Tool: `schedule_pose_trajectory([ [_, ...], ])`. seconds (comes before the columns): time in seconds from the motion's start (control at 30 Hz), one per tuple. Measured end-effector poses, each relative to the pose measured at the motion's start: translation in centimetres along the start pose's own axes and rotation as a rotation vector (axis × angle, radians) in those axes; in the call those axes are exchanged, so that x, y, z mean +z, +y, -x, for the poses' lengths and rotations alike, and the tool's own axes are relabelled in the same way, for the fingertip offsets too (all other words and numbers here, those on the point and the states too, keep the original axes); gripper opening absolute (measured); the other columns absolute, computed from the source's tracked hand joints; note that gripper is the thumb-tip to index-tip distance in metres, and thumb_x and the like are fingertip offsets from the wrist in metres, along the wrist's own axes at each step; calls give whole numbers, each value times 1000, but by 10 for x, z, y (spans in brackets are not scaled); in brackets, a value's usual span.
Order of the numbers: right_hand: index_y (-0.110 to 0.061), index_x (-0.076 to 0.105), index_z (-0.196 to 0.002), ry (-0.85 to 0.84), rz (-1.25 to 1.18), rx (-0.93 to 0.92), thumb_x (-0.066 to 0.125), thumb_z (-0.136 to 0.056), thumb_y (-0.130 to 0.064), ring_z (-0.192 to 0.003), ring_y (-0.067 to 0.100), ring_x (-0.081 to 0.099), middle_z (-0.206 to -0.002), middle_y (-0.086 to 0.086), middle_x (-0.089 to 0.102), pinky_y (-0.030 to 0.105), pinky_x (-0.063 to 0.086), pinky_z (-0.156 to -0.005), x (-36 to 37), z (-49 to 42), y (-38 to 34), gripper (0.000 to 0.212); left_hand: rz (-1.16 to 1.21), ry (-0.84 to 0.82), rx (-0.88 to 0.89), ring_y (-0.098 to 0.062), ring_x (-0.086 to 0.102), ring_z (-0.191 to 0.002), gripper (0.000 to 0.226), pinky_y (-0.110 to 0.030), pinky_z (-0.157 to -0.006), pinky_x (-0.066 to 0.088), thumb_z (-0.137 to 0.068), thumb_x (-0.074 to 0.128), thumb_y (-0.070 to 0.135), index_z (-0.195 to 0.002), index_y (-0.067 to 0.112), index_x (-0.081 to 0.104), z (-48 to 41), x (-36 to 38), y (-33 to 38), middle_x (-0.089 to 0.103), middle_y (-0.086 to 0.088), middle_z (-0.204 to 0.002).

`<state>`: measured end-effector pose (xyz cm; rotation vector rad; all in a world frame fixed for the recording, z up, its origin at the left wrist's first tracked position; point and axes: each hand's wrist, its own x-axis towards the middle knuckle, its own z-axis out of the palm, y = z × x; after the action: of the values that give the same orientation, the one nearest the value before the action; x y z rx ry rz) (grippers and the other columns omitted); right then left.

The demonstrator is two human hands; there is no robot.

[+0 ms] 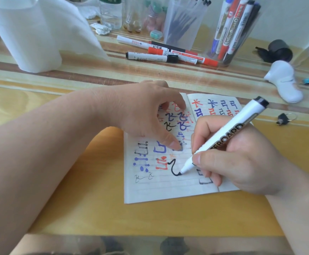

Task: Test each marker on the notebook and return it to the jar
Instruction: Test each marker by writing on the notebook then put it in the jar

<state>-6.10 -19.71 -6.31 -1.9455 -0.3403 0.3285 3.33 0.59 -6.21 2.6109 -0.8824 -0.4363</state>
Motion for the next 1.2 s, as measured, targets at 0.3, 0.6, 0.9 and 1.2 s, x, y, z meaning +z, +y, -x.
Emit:
schedule_pose_trajectory([
  [0.3, -14, 60, -71, 83, -55, -48, 65, -78, -10, -34, 29, 51, -53, 28, 52, 27, 41, -41, 1, -3, 6, 10, 5, -7, -12, -9, 50, -107, 95, -31, -92, 44, -49, 70, 84, -136, 53, 47, 1, 0, 2, 44, 24, -110],
  [0.6, -13, 61, -73, 66, -8, -42, 68, -75, -12, -35, 21, 52, -54, 26, 54, 24, 39, -39, 4, 0, 4, 7, -14, -1, -15, -3, 49, -99, 92, -26, -83, 39, -51, 71, 84, -135, 53, 47, 2, 0, 3, 44, 24, -108],
  [0.9, -5, 53, -66, 136, -77, -13, 58, -68, -4, -32, 25, 44, -47, 21, 49, 25, 35, -37, 1, -5, 9, 6, 5, 72, 14, 2, 50, -95, 100, -12, -73, 34, -60, 78, 76, -146, 47, 35, 2, 3, -1, 49, 22, -109],
  [1.2, -15, 60, -62, 320, -40, -205, 71, -63, -18, -38, 27, 44, -42, 7, 48, 24, 36, -38, -24, -20, -27, 12, 248, 283, 92, -4, 60, -81, 55, -26, -70, 46, -97, 39, -2, -142, 28, 34, 0, 10, 1, 62, 18, -104],
])
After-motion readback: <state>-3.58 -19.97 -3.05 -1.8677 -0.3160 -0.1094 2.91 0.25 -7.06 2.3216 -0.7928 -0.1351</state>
